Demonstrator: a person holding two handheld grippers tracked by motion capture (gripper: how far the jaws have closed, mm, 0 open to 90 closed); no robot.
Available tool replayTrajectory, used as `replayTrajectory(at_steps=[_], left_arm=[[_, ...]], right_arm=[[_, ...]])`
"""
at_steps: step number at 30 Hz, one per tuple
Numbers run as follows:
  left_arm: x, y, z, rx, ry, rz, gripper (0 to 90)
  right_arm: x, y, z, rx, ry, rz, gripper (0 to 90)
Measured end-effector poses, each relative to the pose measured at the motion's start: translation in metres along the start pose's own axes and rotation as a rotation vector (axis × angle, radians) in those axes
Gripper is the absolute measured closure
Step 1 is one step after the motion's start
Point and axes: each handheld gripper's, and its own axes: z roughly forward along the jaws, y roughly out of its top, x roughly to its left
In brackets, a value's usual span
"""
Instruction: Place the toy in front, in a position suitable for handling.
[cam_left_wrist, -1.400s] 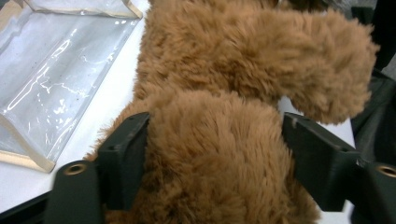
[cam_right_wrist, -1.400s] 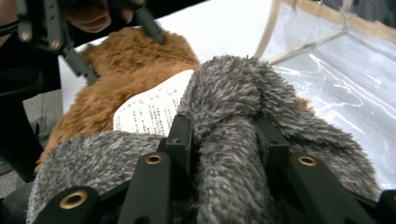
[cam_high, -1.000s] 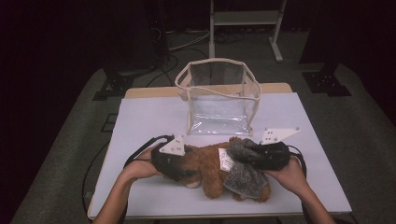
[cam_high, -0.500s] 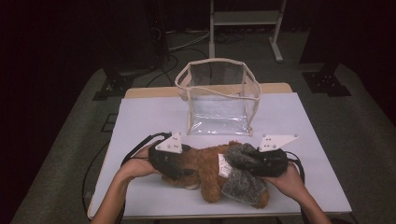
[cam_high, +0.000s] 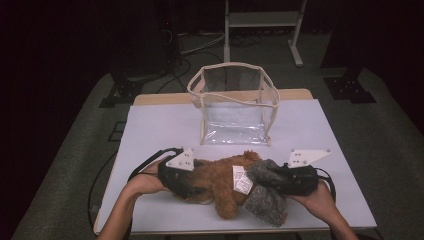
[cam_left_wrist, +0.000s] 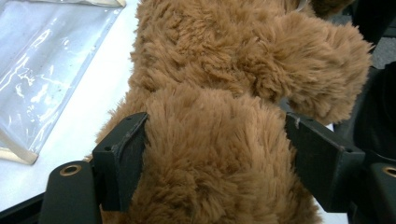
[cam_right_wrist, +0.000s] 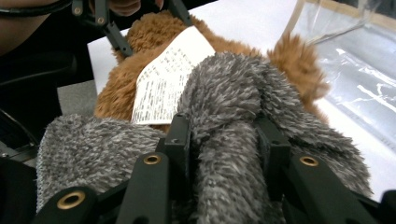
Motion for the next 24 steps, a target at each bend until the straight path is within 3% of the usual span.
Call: replayTrajectory(at_steps=[8,13,16,18,19,24], left_arm=[[0.006,0.016,-0.003,0.01,0.011,0.001,23.7],[0.011,0.041,0.006,-0.025,-0.015,0.023,23.2],[0.013,0.052,0.015,-0.01,-0.04,0.04,23.6],[0.013,0.053,0.017,0.002,-0.043,0.043,23.7],[0.012,0.052,0.026,0.047,-0.048,0.038,23.8],[0.01,0.047,0.033,0.063,-0.069,0.032,24.7]], right_arm=[[0.007,-0.007,0.005,-0.007,0.005,-0.022,62.9],[0.009,-0.008,0.007,-0.014,0.012,-0.036,62.8],[0.011,-0.008,0.006,-0.015,0.008,-0.041,62.8],[0.011,-0.008,0.006,-0.016,0.008,-0.044,62.8],[0.012,-0.008,0.005,-0.015,0.006,-0.049,62.8],[0.011,-0.007,0.001,-0.002,0.008,-0.063,62.8]])
